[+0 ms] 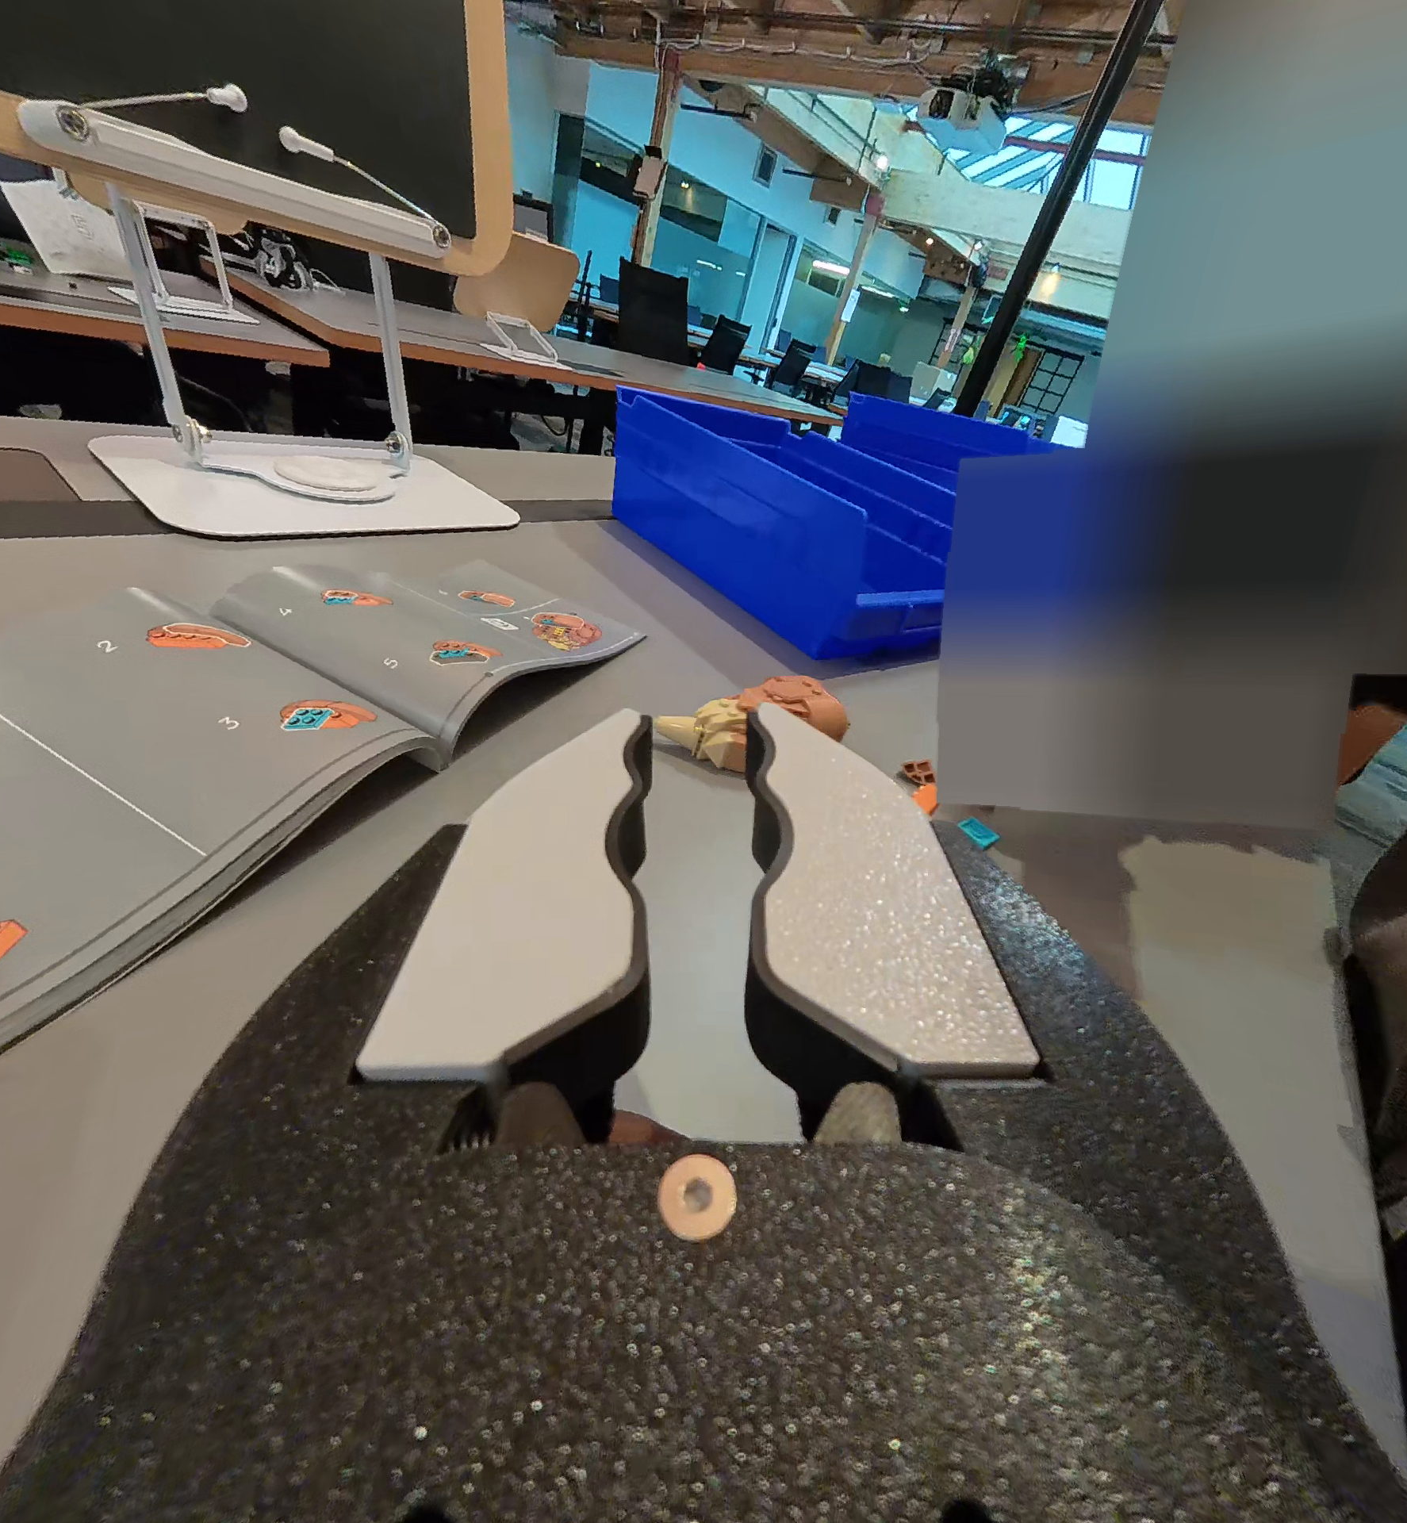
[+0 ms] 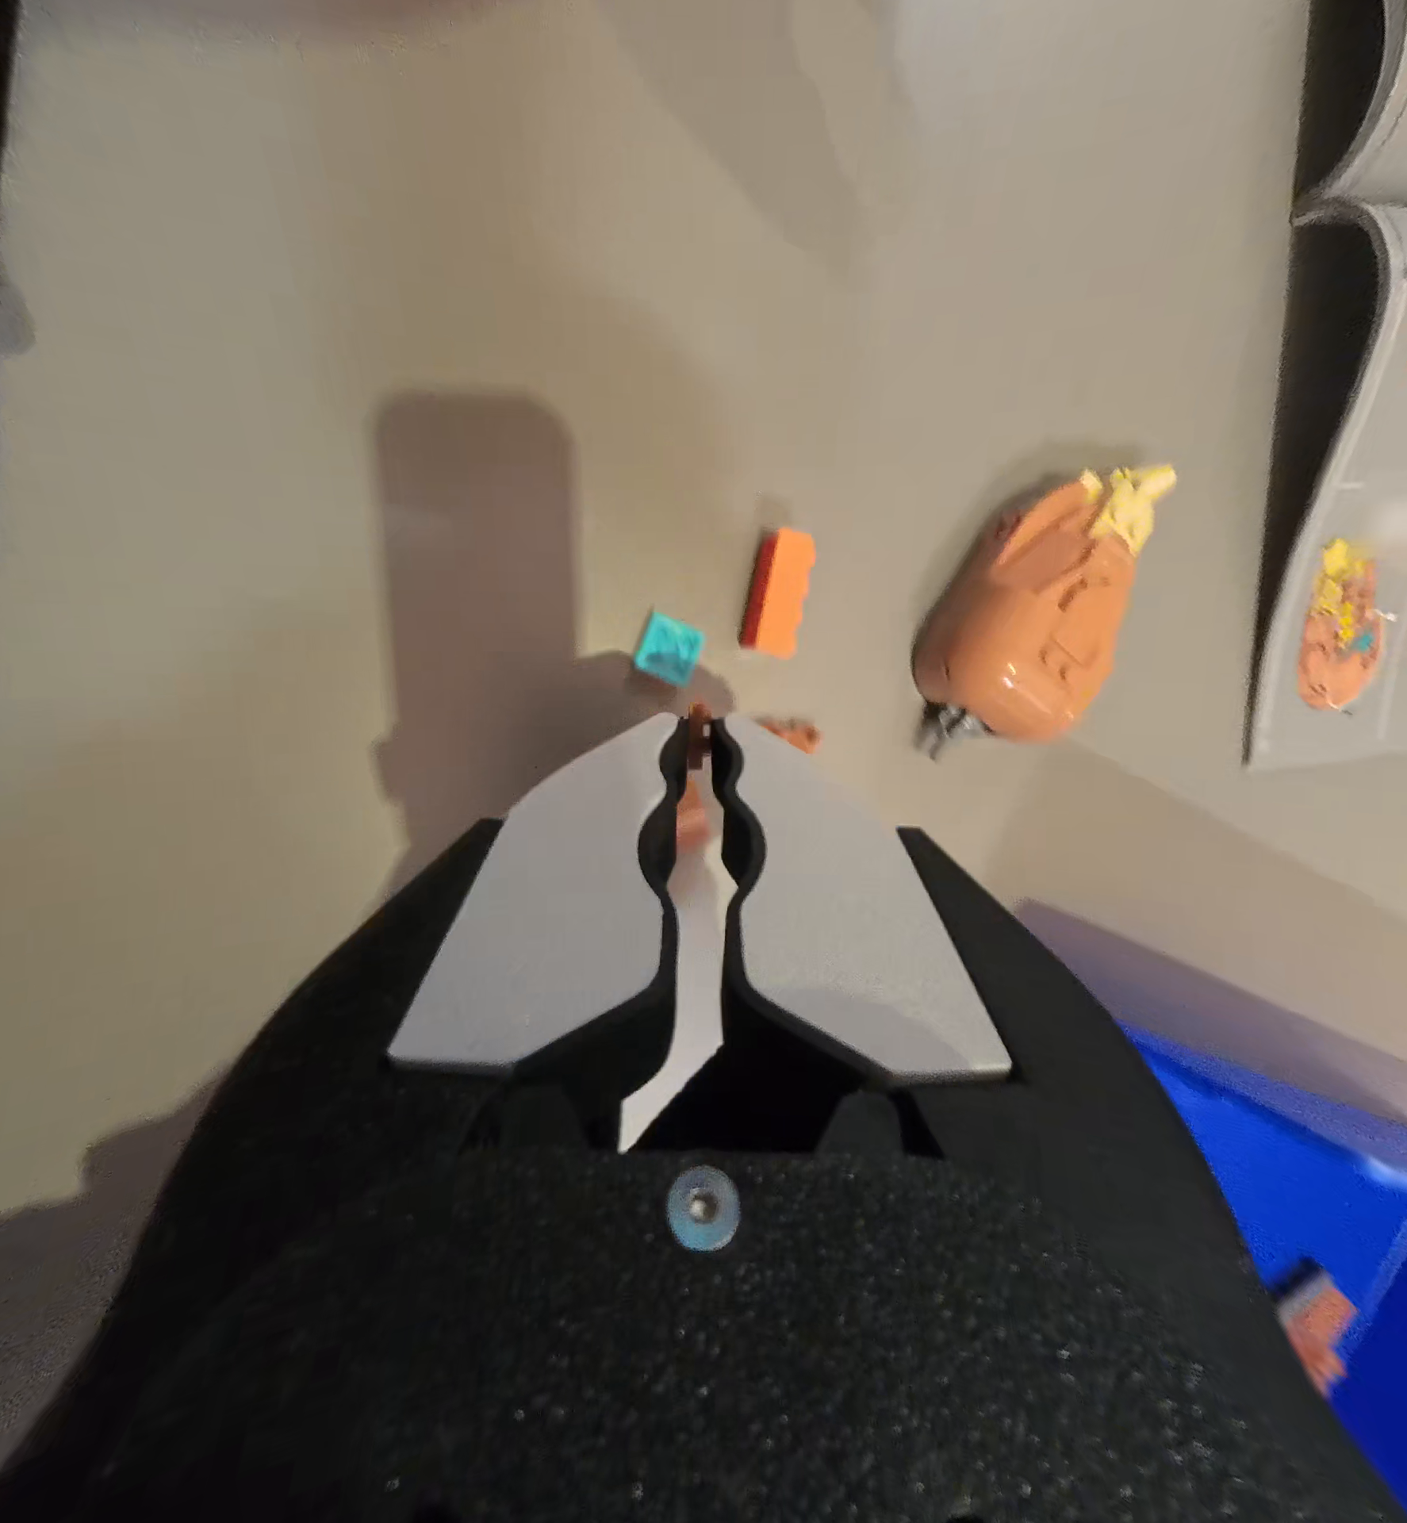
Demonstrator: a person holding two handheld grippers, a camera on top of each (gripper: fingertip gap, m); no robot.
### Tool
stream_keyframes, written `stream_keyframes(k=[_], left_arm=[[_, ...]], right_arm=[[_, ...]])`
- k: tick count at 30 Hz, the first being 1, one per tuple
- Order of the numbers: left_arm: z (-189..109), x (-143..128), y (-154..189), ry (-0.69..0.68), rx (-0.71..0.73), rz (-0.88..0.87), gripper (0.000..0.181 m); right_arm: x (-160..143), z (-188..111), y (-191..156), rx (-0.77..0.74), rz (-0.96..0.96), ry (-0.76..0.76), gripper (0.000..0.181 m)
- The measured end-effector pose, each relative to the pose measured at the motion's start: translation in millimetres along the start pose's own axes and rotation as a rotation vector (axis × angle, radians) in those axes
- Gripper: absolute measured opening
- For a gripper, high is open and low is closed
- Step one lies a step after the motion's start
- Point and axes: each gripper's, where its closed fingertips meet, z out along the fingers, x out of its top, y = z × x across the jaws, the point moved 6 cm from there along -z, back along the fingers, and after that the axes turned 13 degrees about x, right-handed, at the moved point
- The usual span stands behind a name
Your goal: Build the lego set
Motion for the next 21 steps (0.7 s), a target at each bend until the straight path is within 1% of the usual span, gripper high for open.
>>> stream_keyframes(k=[5, 7, 11, 14, 21], left_arm=[[-13.5, 0.4, -0.2, 0.025, -0.006, -0.027, 0.021], [-15.5, 0.6, -1.6, 0.027, -0.005, -0.04, 0.021], [-13.7, -1.0, -2.5, -0.007, -0.006, -0.049, 0.021], [-14.7, -1.6, -1.3, -0.013, -0.008, -0.036, 0.021], [-16.5, -1.7, -3.2, -0.017, 0.002, -0.042, 0.022]], right_arm=[[22.1, 29.4, -3.2, -0.069, 0.094, 0.091, 0.005], [26.8, 38.3, -4.3, -0.083, 0.112, 0.088, 0.005], [29.9, 52.0, -1.6, -0.113, 0.135, 0.033, 0.005], [30.8, 57.8, 0.3, -0.114, 0.15, 0.007, 0.005], [33.7, 59.1, 3.3, -0.091, 0.169, 0.02, 0.005]])
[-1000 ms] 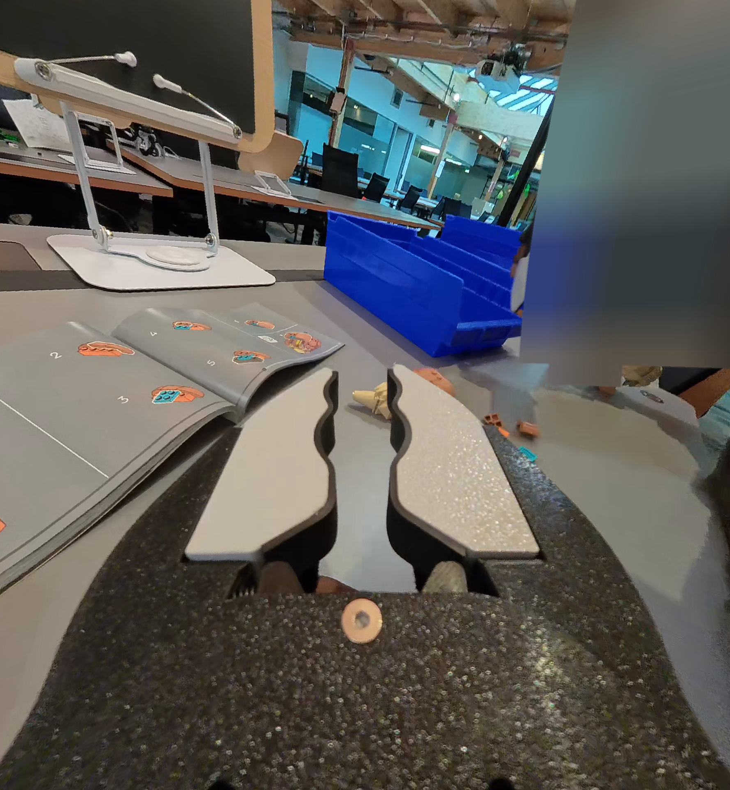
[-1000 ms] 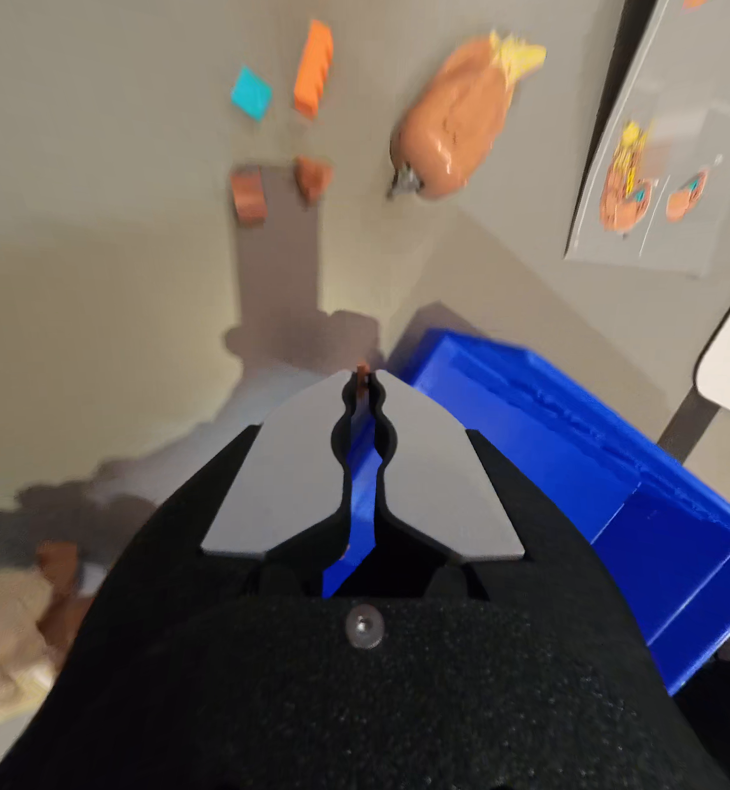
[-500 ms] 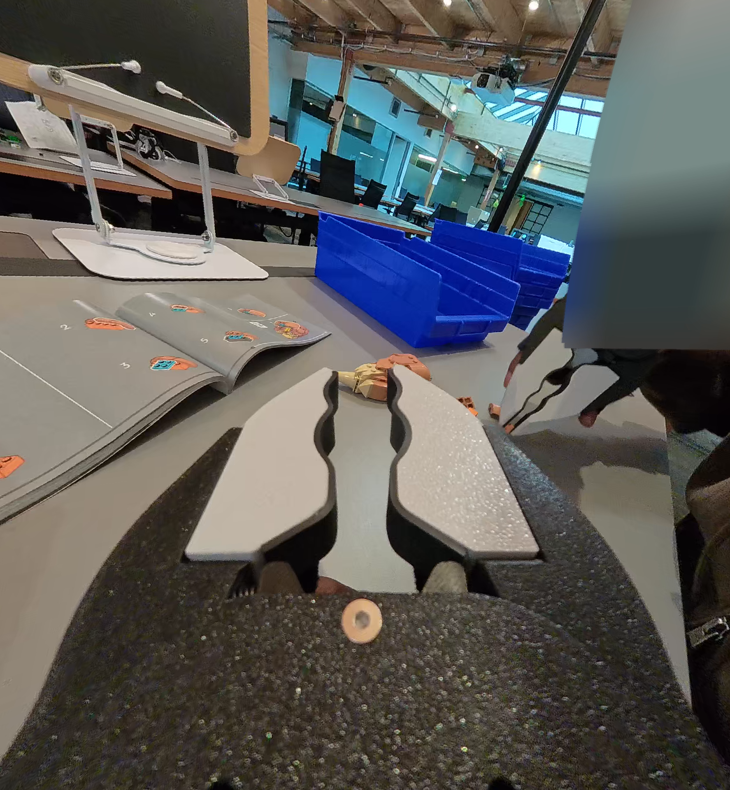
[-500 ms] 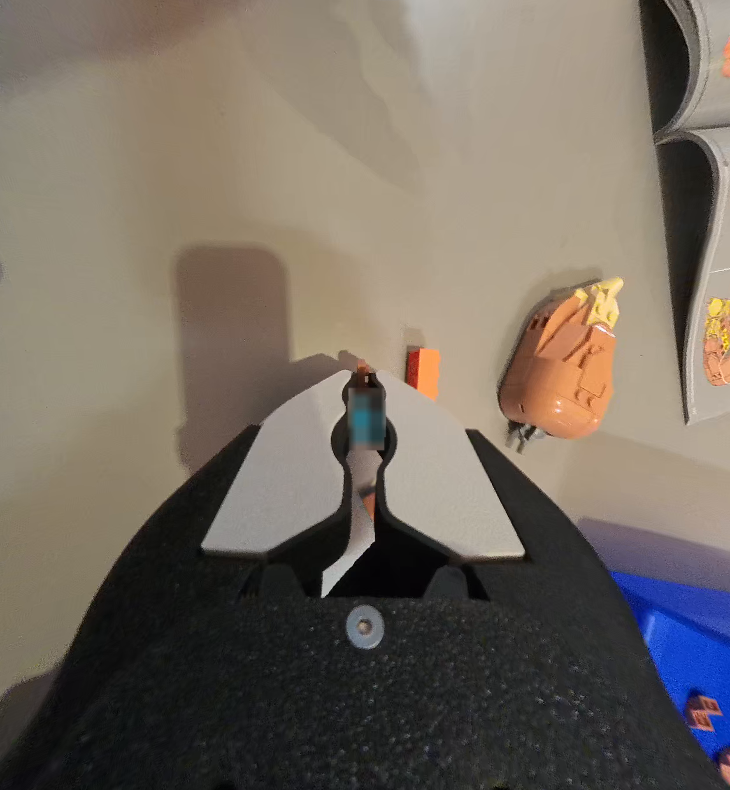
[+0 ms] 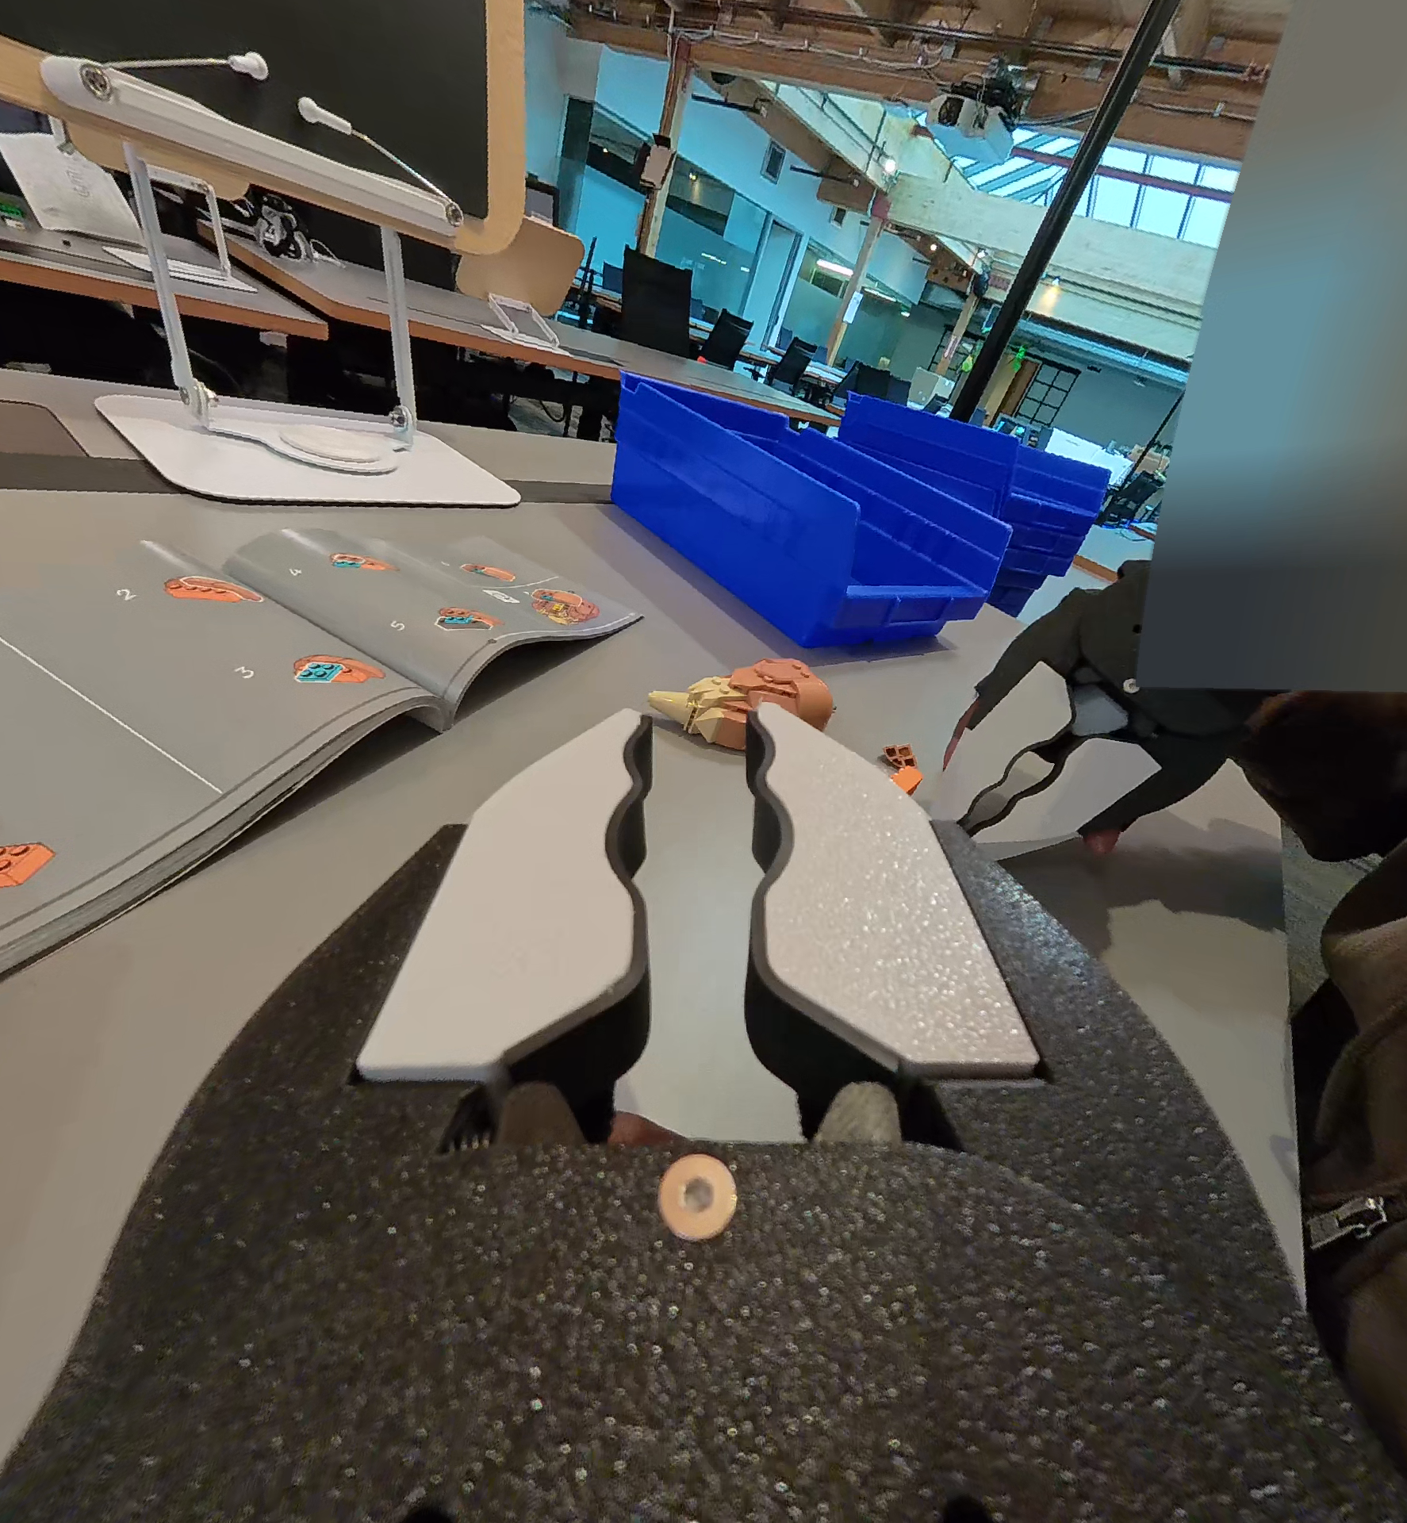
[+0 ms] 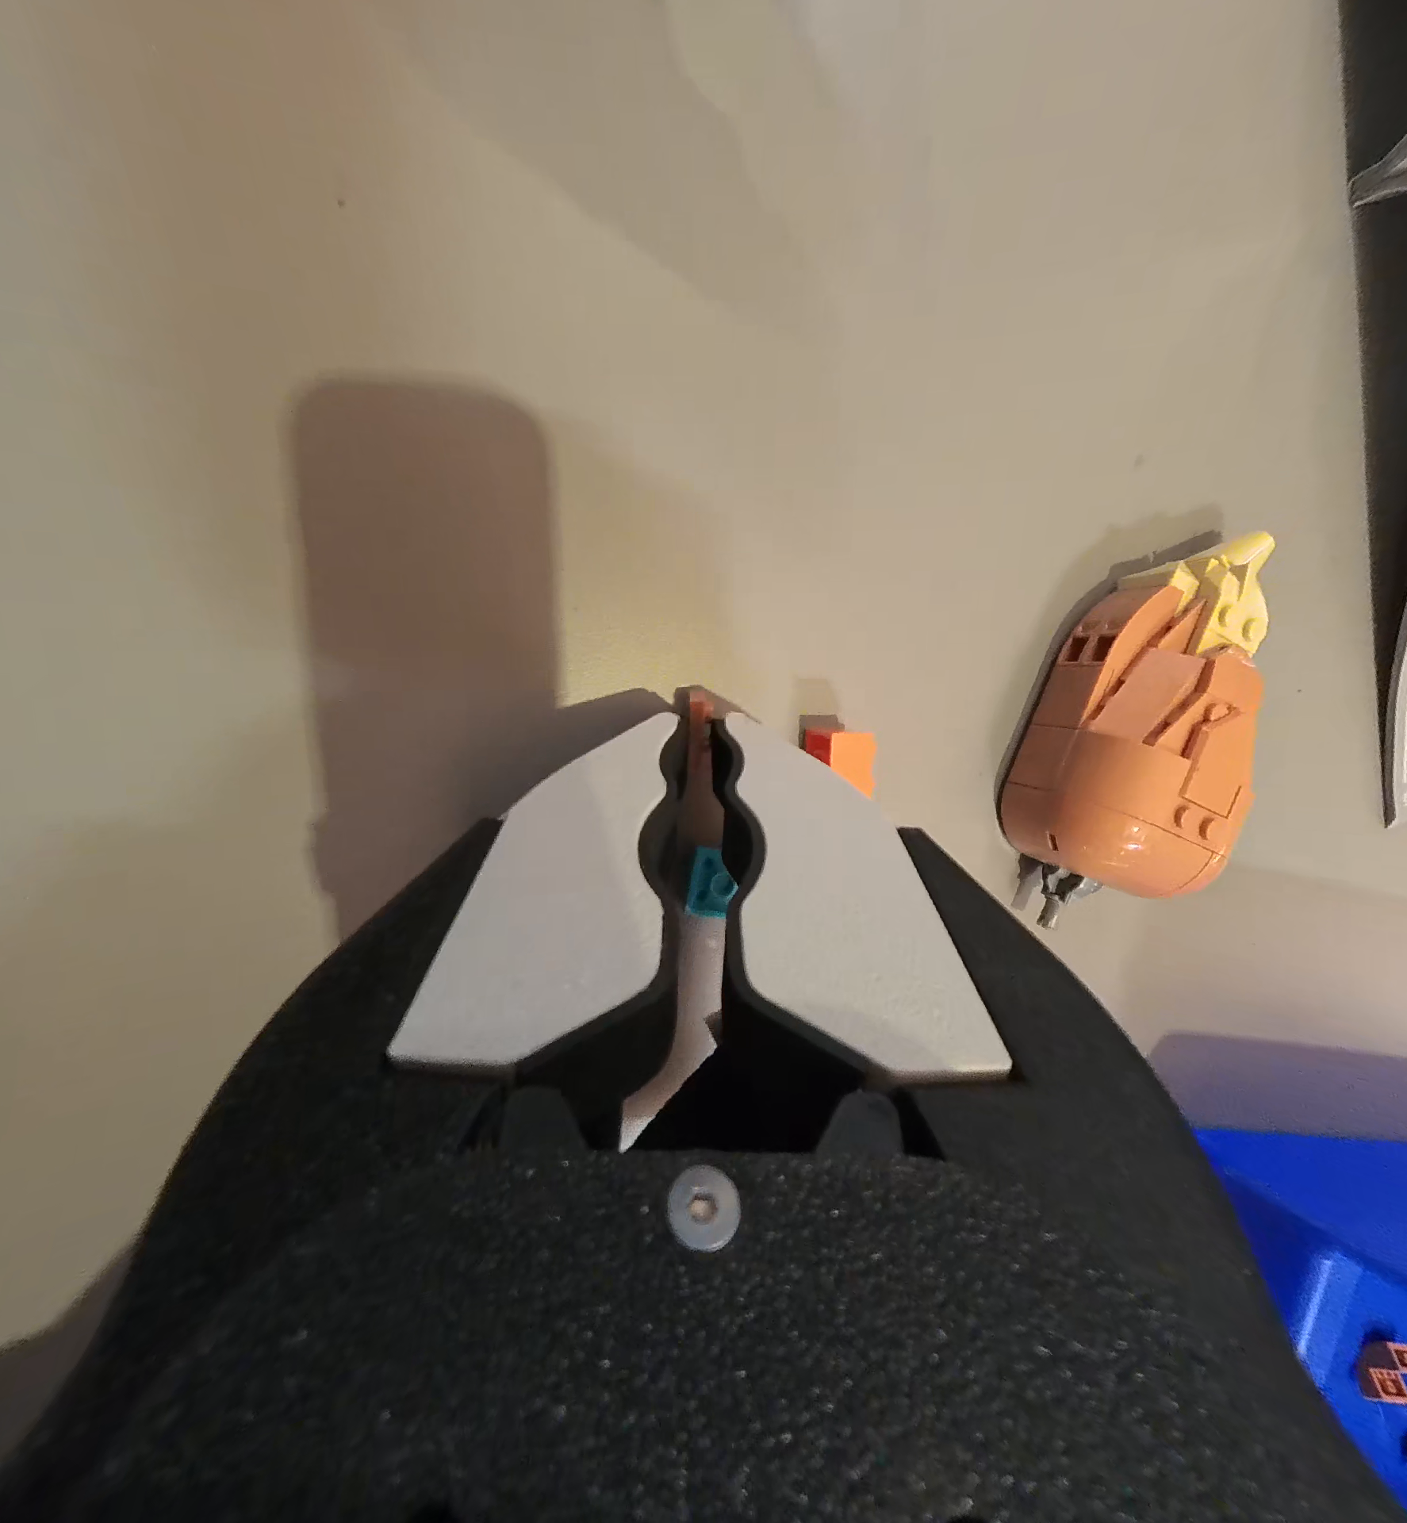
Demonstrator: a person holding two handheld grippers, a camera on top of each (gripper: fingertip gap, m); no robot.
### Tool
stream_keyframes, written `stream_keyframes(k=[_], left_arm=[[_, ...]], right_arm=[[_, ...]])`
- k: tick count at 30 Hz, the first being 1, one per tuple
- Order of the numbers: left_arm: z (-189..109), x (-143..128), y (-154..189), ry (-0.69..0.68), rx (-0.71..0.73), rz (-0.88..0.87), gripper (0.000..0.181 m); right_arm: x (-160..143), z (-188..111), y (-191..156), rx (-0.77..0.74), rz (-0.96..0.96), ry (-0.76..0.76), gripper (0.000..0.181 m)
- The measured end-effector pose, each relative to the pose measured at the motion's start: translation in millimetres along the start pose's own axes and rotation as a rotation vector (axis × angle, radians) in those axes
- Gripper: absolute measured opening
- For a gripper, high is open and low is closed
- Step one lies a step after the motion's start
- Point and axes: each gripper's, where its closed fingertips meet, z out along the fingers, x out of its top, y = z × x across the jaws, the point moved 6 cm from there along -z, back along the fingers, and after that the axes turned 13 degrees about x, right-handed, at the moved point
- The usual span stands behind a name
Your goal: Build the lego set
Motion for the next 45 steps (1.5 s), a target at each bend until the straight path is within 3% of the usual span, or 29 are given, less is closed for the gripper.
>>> stream_keyframes(k=[9, 16, 21, 24, 26, 29, 33, 38, 45], left_arm=[[0.6, -0.7, -0.8, -0.014, -0.004, -0.008, 0.021], [0.3, 1.4, -3.8, 0.005, -0.023, -0.045, 0.021], [3.3, 2.1, -4.3, 0.006, -0.033, -0.041, 0.021], [5.5, 2.4, -4.8, 0.003, -0.034, -0.035, 0.021], [5.4, 3.2, -6.0, 0.011, -0.028, -0.034, 0.021], [3.4, 4.9, -8.5, 0.039, -0.014, -0.046, 0.021], [1.2, 6.9, -11.2, 0.071, 0.008, -0.058, 0.021], [1.4, 7.6, -12.7, 0.079, 0.01, -0.07, 0.021], [3.0, 7.5, -12.9, 0.073, 0.003, -0.072, 0.021]], right_arm=[[-5.5, -12.3, 4.2, 0.017, 0.053, 0.07, 0.017], [-39.2, -83.7, 24.3, -0.057, 0.106, 0.154, 0.018], [-106.6, -156.5, 91.0, -0.257, -0.021, -0.105, 0.018], [-148.8, -175.3, 147.3, -0.204, -0.217, -0.281, 0.033], [-169.7, -175.9, 188.2, -0.149, -0.311, -0.338, 0.04], [-183.8, -166.8, 244.2, -0.051, -0.296, -0.38, 0.042], [-201.8, -141.0, 283.6, 0.088, -0.308, -0.515, 0.037], [-225.3, -121.1, 295.2, 0.179, -0.313, -0.605, 0.035], [-223.1, -117.0, 302.4, 0.181, -0.343, -0.606, 0.037]])
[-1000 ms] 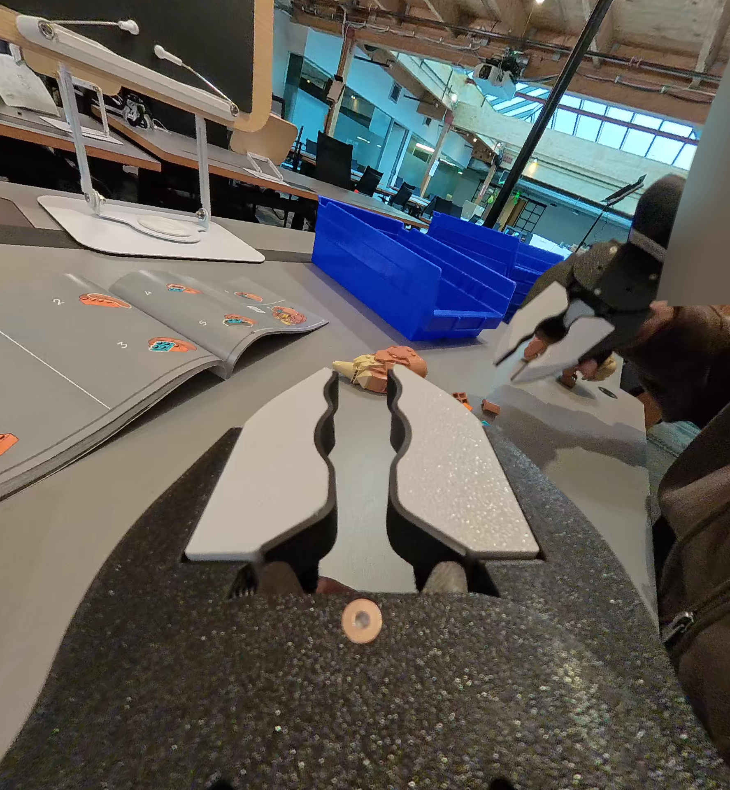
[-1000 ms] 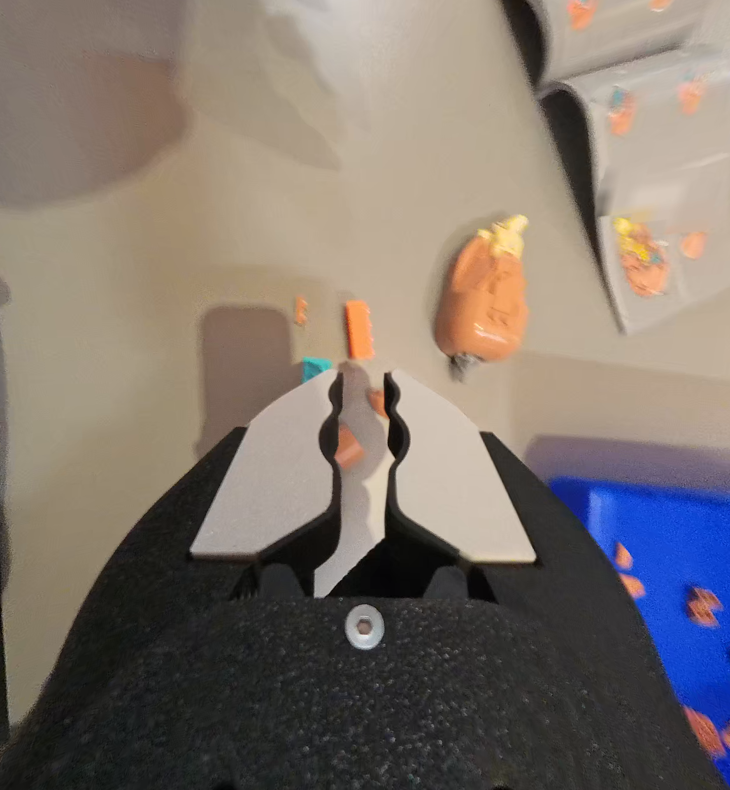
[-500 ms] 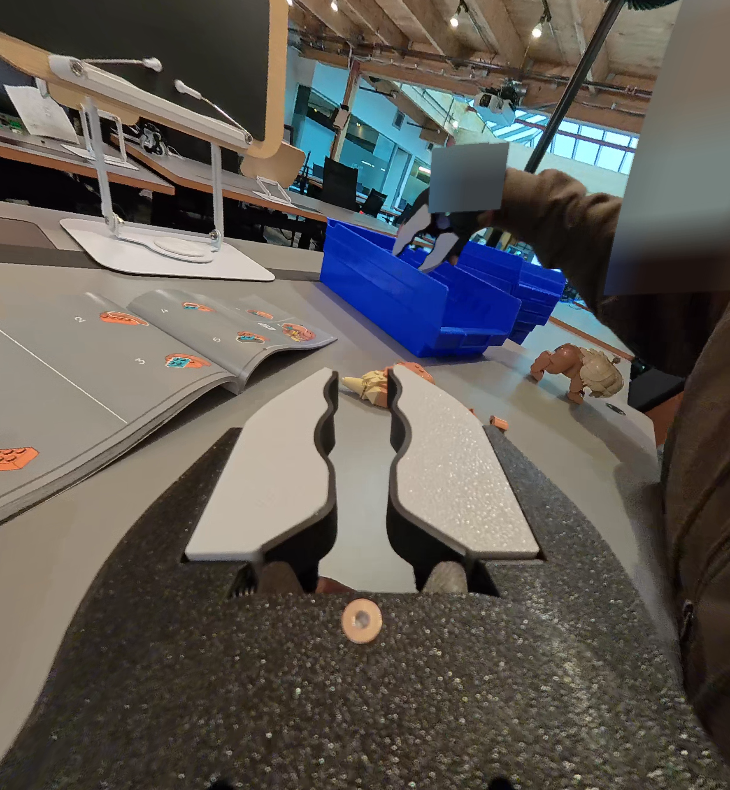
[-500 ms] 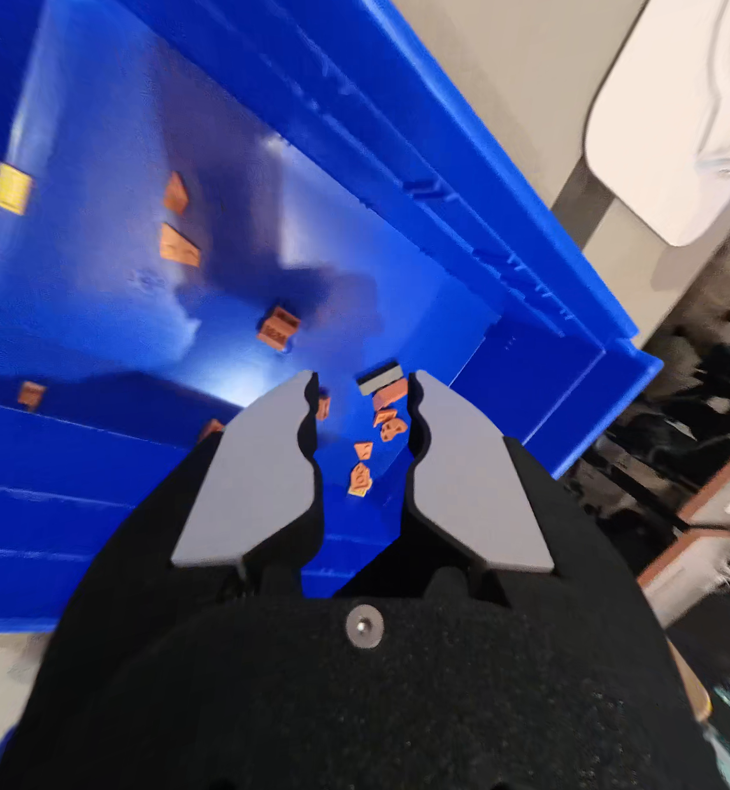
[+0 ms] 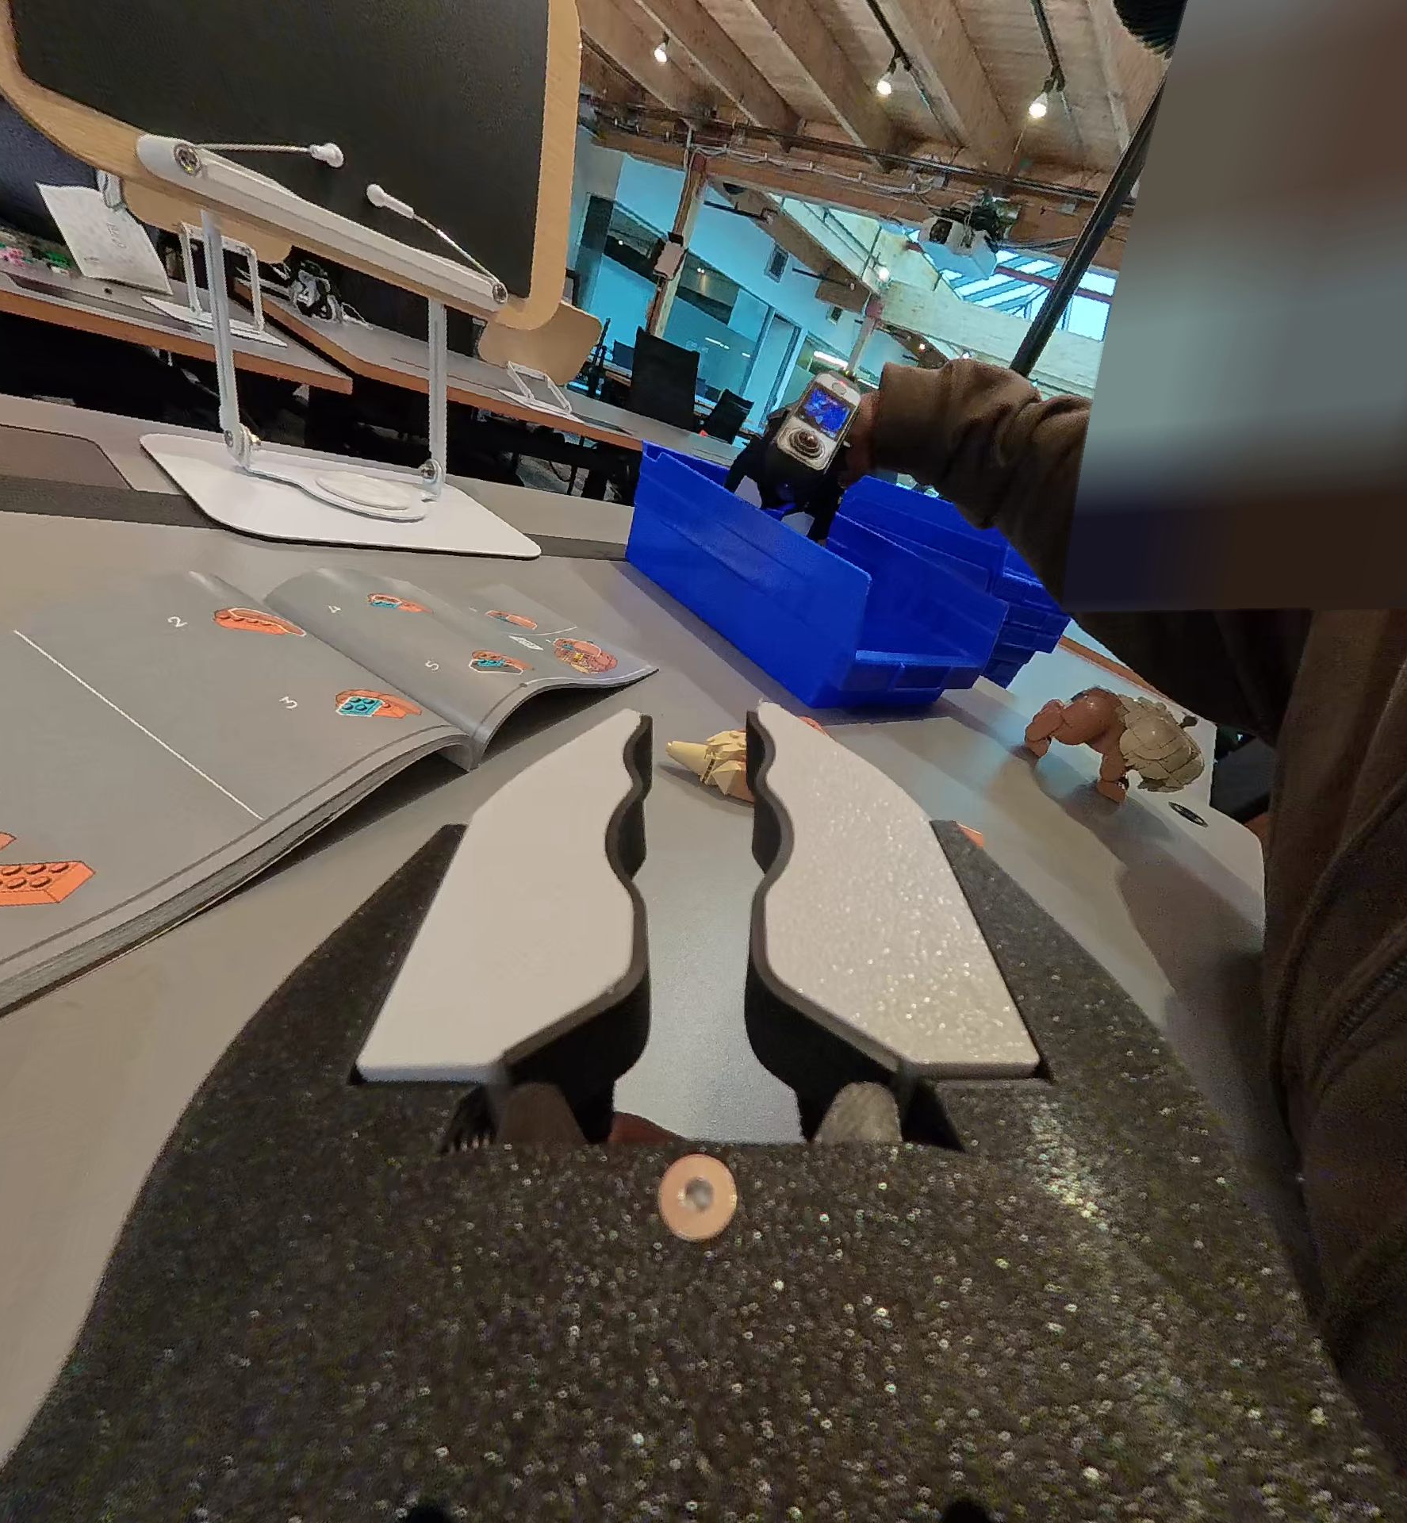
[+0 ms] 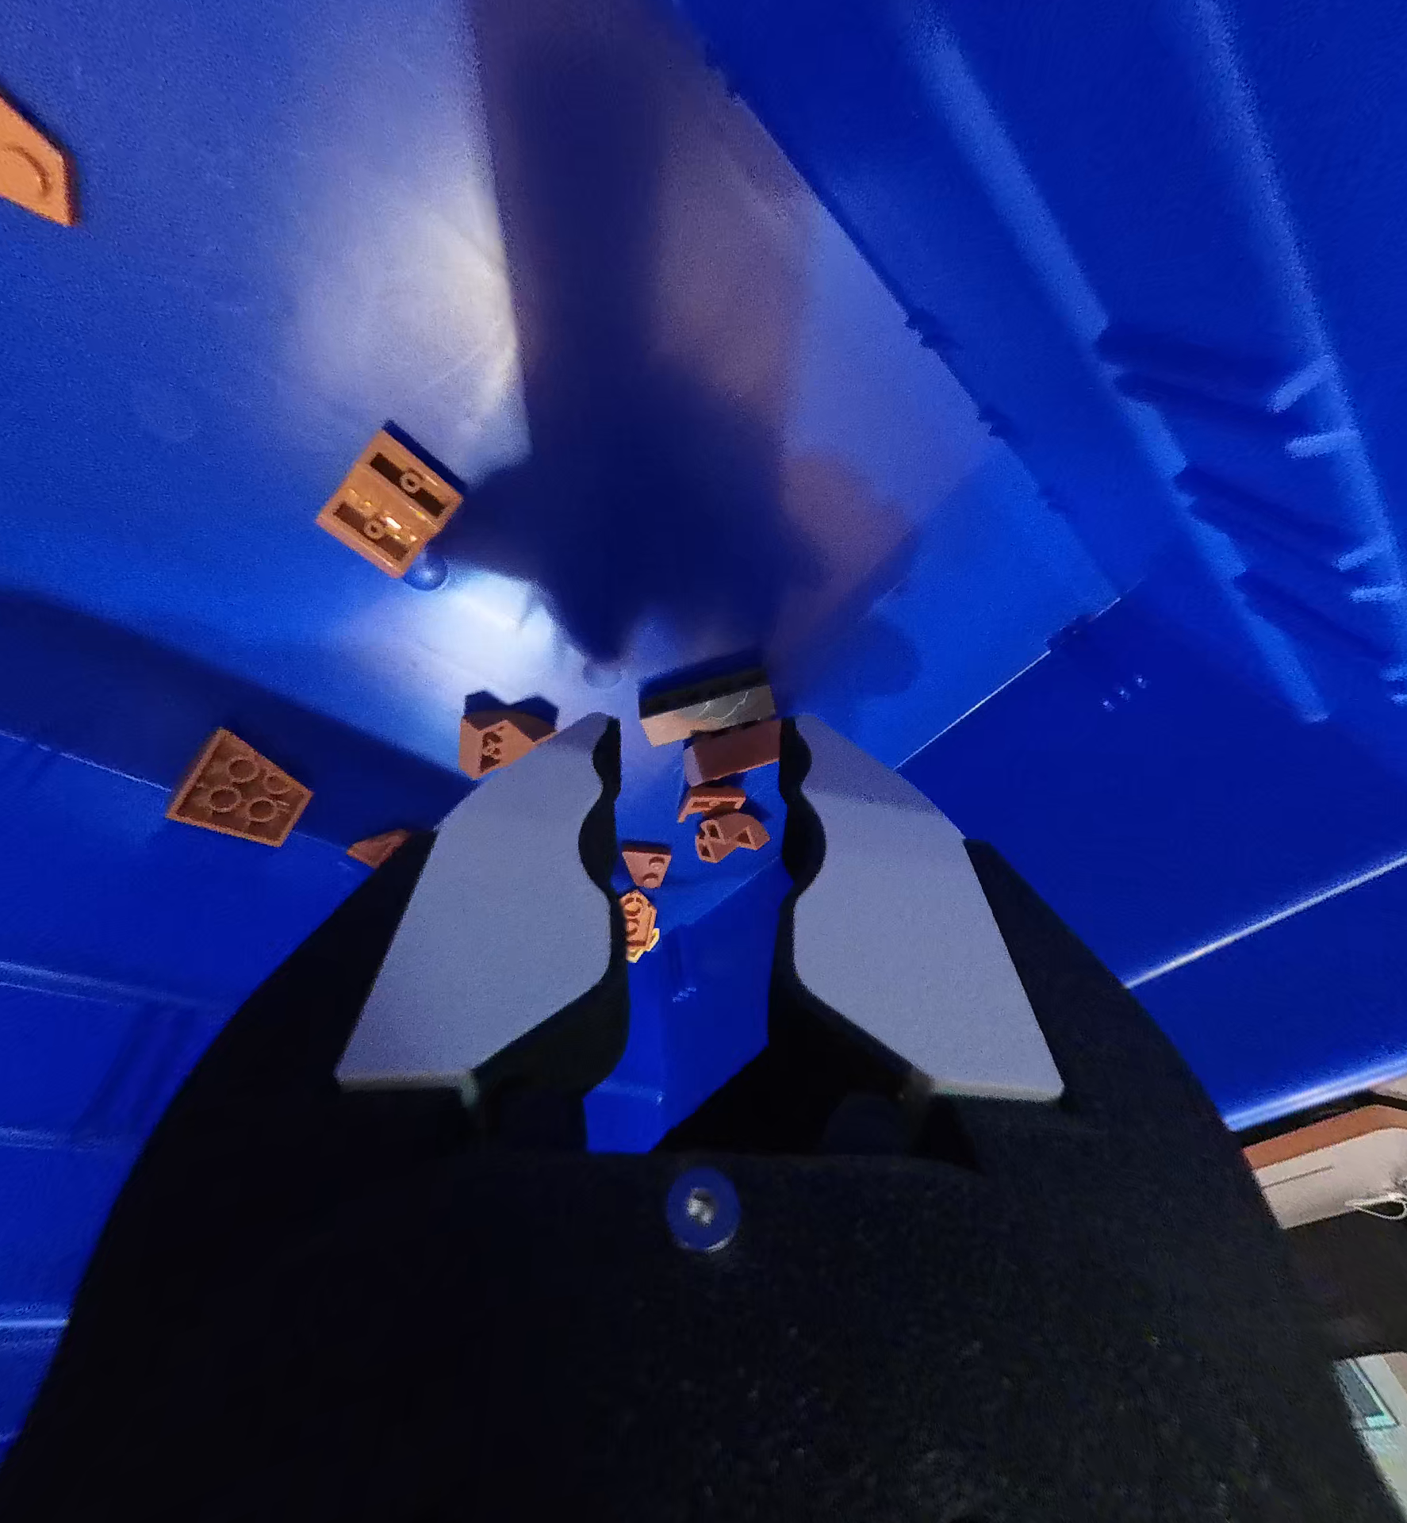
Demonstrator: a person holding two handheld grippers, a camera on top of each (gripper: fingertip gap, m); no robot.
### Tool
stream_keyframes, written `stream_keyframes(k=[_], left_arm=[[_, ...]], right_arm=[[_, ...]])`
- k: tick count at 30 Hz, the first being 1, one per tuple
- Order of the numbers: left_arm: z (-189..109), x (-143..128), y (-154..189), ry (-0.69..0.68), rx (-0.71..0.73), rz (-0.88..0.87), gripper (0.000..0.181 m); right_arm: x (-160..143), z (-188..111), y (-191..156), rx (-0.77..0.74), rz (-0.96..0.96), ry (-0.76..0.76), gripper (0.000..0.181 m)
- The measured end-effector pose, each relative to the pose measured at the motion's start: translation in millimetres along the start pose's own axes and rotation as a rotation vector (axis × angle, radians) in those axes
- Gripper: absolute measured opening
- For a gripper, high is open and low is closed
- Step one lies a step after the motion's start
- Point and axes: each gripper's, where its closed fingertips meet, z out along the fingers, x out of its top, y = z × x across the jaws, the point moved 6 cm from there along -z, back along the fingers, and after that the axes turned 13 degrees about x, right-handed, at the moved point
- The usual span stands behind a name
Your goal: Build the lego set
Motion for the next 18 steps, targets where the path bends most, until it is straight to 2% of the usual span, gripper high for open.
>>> stream_keyframes(k=[10, 18], left_arm=[[-0.3, 0.3, -0.1, 0.006, 0.002, 0.001, 0.021], [0.0, 0.1, -0.2, 0.004, 0.002, 0.002, 0.021]], right_arm=[[-1.1, 10.4, 6.6, 0.049, -0.028, -0.069, 0.04], [1.9, 12.2, 1.0, 0.028, 0.005, -0.034, 0.035]])
